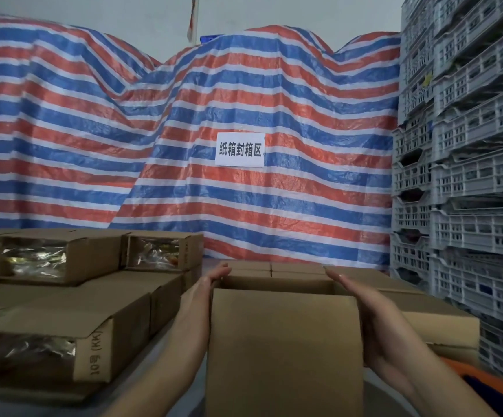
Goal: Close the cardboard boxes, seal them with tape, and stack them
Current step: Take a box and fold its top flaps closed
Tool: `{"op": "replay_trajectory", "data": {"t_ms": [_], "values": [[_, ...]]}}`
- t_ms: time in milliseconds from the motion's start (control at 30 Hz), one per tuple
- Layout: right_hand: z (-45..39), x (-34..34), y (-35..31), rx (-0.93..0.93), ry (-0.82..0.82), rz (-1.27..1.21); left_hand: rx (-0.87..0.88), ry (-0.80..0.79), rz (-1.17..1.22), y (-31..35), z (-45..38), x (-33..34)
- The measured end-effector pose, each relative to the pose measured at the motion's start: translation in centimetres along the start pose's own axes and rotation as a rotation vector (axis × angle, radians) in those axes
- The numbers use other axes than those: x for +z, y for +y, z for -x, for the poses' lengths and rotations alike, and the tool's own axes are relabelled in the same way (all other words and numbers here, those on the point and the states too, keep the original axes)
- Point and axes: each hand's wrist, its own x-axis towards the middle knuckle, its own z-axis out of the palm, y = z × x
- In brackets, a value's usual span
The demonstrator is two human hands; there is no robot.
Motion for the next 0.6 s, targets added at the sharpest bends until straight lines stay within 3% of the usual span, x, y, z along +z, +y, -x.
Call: {"op": "replay_trajectory", "data": {"t_ms": [333, 600], "values": [[0.5, 0.0, -0.5, -0.014, -0.116, -0.035, -0.035, -0.043, 0.179, -0.6, 1.3, -1.5], [0.6, -0.3, -0.3, 0.010, -0.168, -0.086, -0.093, -0.125, 0.152, -0.4, 1.4, -1.2]]}}
